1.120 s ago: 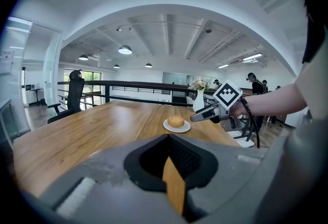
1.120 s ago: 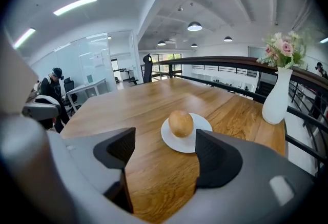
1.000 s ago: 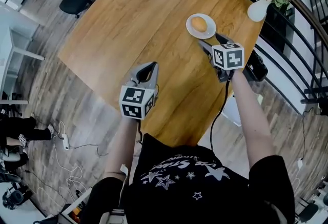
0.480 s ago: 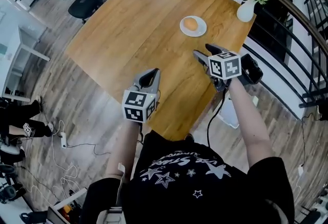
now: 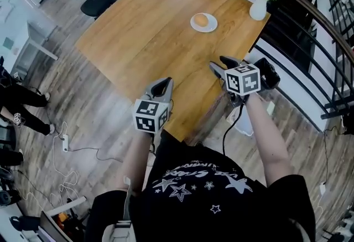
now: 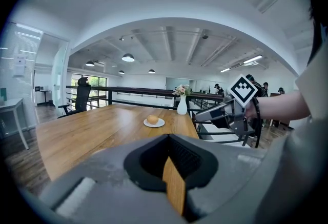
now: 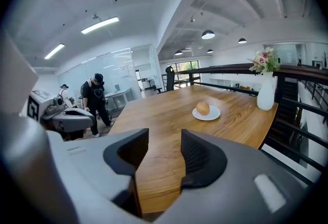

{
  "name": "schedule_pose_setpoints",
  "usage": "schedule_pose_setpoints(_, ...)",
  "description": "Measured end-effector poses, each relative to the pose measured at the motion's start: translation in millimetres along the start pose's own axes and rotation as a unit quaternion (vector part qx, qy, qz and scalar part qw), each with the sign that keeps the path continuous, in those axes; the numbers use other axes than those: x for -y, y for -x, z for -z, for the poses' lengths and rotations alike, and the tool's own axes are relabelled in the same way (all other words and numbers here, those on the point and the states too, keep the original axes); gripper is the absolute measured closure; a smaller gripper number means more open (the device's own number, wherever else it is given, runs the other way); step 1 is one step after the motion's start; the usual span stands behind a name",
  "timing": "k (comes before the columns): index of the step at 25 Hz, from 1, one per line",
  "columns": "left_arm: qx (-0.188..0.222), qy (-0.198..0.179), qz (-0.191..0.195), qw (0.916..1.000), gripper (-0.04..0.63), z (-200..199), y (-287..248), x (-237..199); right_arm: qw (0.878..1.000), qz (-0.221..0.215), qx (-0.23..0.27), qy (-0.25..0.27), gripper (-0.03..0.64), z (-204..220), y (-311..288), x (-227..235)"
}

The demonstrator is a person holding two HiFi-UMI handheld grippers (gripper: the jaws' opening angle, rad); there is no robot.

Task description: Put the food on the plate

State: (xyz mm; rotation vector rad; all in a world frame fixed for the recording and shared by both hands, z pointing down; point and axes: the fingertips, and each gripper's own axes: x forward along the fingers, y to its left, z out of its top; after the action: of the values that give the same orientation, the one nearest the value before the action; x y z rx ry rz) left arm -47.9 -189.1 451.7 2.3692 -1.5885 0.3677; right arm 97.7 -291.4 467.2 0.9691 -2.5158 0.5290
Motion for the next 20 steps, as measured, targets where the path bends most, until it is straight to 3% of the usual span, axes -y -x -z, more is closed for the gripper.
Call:
schedule_pose_setpoints(9, -0.011, 0.019, -0.015, 0.9997, 0.594, 30.6, 27.9, 37.5, 0.999, -0.02, -0.024, -0.009, 0.486, 51.8, 30.1, -17.9)
schedule_pose_setpoints(12, -0.011, 0.04, -0.019, 0.999, 0.594, 35.5, 35.2, 38.8, 0.999, -0.012, -0.033, -0.002, 0.557, 62.9, 33.3, -23.3)
schedule_pose_setpoints(14, -0.013, 0.042, -0.022, 0.9988, 0.594, 37.9, 38.3, 37.2, 0.999, -0.003, -0.034, 0.007, 0.6, 66.4, 33.7, -26.6)
schedule_pose_setpoints(20, -0.022, 0.043, -0.021, 0.9986, 0.594, 46.4, 44.2, 32.1, 0.997, 0.014, -0.04, 0.059, 0.614, 71.4, 26.5, -39.6)
